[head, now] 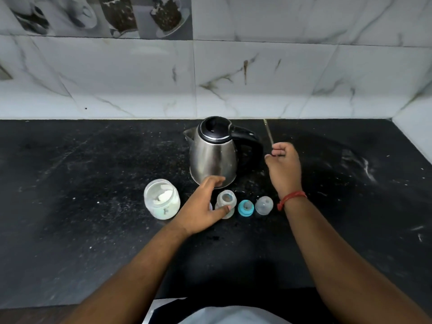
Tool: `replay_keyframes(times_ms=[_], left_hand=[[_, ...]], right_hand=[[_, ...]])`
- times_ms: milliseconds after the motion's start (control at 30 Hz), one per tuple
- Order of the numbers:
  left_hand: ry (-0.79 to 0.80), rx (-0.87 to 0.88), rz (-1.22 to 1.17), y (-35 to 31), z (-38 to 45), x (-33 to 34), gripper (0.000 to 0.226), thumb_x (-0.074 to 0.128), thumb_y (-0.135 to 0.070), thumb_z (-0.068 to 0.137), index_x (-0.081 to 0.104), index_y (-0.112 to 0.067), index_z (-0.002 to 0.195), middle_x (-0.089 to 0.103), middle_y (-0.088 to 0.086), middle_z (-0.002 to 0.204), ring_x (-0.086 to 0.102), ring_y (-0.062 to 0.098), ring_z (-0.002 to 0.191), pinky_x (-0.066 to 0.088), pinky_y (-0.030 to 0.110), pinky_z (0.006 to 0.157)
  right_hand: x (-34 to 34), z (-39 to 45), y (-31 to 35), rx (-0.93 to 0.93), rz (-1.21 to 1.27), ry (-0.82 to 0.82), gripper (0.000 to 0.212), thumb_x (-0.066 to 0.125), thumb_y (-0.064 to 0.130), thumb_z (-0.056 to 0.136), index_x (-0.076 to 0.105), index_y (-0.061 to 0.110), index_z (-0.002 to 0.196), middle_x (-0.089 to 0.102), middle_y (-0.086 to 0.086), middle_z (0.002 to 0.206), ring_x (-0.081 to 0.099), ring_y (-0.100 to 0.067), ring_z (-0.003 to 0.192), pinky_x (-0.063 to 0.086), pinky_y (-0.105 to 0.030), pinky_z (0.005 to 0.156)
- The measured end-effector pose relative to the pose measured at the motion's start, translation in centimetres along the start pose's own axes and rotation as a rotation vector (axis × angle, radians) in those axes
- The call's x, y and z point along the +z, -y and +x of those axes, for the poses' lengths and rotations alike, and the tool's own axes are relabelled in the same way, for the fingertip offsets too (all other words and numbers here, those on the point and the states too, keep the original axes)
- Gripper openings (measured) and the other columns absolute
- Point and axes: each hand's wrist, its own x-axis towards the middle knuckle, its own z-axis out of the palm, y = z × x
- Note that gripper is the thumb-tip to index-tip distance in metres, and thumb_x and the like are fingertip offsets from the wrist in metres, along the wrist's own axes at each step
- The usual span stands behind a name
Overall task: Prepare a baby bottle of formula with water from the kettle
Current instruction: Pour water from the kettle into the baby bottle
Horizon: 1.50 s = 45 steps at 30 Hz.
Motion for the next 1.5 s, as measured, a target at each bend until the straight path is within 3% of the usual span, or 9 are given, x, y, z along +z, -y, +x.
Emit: replay_keyframes(times_ms=[133, 233, 367, 567, 733, 867, 967, 1200, 1500], left_hand=[[0.06, -0.095, 0.009, 0.5, 0.8, 1.5, 0.078, 0.082, -0.037, 0.083, 0.041, -0.022, 0.147, 0.047, -0.011, 0.145, 0.046, 0.0, 0.135, 0.036, 0.021, 0.115], [0.068, -0.138, 0.079, 0.7, 1.0, 2.3, 0.07, 0.082, -0.03, 0.086, 0.044, -0.02, 0.145, 0.055, -0.01, 0.137, 0.052, 0.002, 0.121, 0.03, -0.003, 0.095], [0.044, -0.177, 0.052, 1.1, 0.8, 3.2, 0.057, 0.08, -0.026, 0.088, 0.049, -0.025, 0.135, 0.064, -0.012, 0.12, 0.061, 0.001, 0.107, 0.042, 0.014, 0.094], [-0.097, -0.219, -0.015, 0.8, -0.3, 3.0, 0.04, 0.082, -0.032, 0.085, 0.059, -0.037, 0.117, 0.07, -0.018, 0.107, 0.063, -0.003, 0.104, 0.045, 0.013, 0.09], [-0.301, -0.152, -0.057, -0.2, -1.0, 1.5, 0.047, 0.079, -0.046, 0.081, 0.06, -0.04, 0.123, 0.065, -0.015, 0.117, 0.062, 0.004, 0.114, 0.052, 0.035, 0.1], [-0.423, -0.082, -0.047, -1.2, -1.1, -0.6, 0.047, 0.079, -0.037, 0.085, 0.059, -0.033, 0.127, 0.061, -0.013, 0.12, 0.06, 0.007, 0.117, 0.051, 0.042, 0.102], [-0.5, -0.051, -0.041, -1.9, -1.1, -2.5, 0.047, 0.077, -0.044, 0.084, 0.058, -0.037, 0.126, 0.06, -0.013, 0.122, 0.059, 0.01, 0.119, 0.052, 0.045, 0.102], [-0.588, -0.016, -0.026, -3.0, -1.0, -5.6, 0.05, 0.079, -0.035, 0.087, 0.058, -0.027, 0.132, 0.06, -0.007, 0.126, 0.057, 0.005, 0.122, 0.048, 0.036, 0.107], [-0.641, -0.007, 0.023, -4.3, -1.0, -6.9, 0.054, 0.08, -0.026, 0.089, 0.055, -0.027, 0.137, 0.054, -0.008, 0.125, 0.052, 0.003, 0.118, 0.038, 0.013, 0.101]], right_hand=[[0.4, 1.1, -0.3, -0.015, -0.017, 0.191, 0.048, 0.074, 0.01, 0.086, 0.054, 0.021, 0.128, 0.051, 0.0, 0.131, 0.059, -0.012, 0.109, 0.053, -0.034, 0.095], [1.1, 2.3, 0.1, -0.035, -0.036, 0.329, 0.051, 0.076, 0.011, 0.084, 0.055, 0.026, 0.128, 0.052, 0.002, 0.13, 0.058, -0.015, 0.118, 0.05, -0.035, 0.1], [2.2, 3.8, 0.6, -0.004, -0.075, 0.449, 0.028, 0.074, 0.013, 0.085, 0.063, 0.022, 0.108, 0.07, -0.001, 0.107, 0.066, -0.018, 0.102, 0.051, -0.035, 0.092], [3.0, 4.5, 0.5, 0.135, 0.121, 0.502, 0.021, 0.076, 0.003, 0.08, 0.069, 0.02, 0.09, 0.072, 0.003, 0.086, 0.068, -0.015, 0.086, 0.052, -0.029, 0.081], [3.9, 3.7, 1.4, 0.288, 0.42, 0.466, 0.042, 0.061, -0.023, 0.072, 0.067, 0.012, 0.094, 0.065, 0.0, 0.076, 0.063, -0.01, 0.068, 0.052, -0.021, 0.064], [4.4, 2.9, 1.2, 0.312, 0.49, 0.401, 0.045, 0.061, -0.022, 0.063, 0.071, 0.013, 0.09, 0.067, -0.004, 0.077, 0.064, -0.021, 0.077, 0.052, -0.036, 0.079], [4.3, 2.3, 1.6, 0.317, 0.497, 0.36, 0.043, 0.06, -0.022, 0.063, 0.07, 0.014, 0.084, 0.067, -0.003, 0.072, 0.063, -0.022, 0.075, 0.051, -0.036, 0.077], [2.2, 0.8, 4.6, 0.264, 0.577, 0.28, 0.041, 0.056, -0.025, 0.064, 0.068, 0.01, 0.085, 0.065, 0.001, 0.062, 0.063, -0.017, 0.062, 0.051, -0.025, 0.058], [-2.5, -0.2, 10.1, 0.085, 0.625, 0.199, 0.037, 0.058, -0.019, 0.054, 0.068, 0.011, 0.074, 0.062, -0.001, 0.065, 0.059, -0.019, 0.063, 0.048, -0.023, 0.058]])
